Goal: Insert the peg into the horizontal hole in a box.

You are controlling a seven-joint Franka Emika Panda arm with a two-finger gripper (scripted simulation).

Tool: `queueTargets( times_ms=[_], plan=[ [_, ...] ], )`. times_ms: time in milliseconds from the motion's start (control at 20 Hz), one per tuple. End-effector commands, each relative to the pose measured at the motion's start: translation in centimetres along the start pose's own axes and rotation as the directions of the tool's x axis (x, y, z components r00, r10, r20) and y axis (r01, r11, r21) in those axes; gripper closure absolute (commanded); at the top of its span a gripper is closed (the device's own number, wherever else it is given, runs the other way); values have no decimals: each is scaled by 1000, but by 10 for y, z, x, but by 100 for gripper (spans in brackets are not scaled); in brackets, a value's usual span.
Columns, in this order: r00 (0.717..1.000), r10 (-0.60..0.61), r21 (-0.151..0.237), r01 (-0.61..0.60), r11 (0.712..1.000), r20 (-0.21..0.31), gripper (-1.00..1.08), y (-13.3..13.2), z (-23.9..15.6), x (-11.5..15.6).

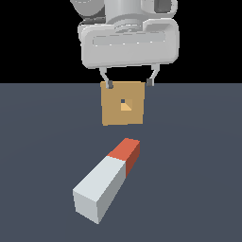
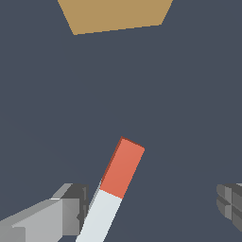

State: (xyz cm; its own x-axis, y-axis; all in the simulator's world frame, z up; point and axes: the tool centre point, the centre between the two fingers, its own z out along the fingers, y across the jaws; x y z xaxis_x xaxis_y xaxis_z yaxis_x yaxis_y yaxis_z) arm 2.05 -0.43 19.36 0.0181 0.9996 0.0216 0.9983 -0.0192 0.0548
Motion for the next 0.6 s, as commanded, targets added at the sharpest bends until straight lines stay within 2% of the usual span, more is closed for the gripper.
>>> queueTargets(
  times_ms=[0, 250, 550],
  plan=[
    [1000, 0, 0, 0, 1000, 0, -92, 0, 0, 0],
    [999, 37, 4, -37, 999, 3, -92, -2, 10, -12],
    [984, 177, 18, -177, 984, 17, -92, -16, 48, -55]
  ],
)
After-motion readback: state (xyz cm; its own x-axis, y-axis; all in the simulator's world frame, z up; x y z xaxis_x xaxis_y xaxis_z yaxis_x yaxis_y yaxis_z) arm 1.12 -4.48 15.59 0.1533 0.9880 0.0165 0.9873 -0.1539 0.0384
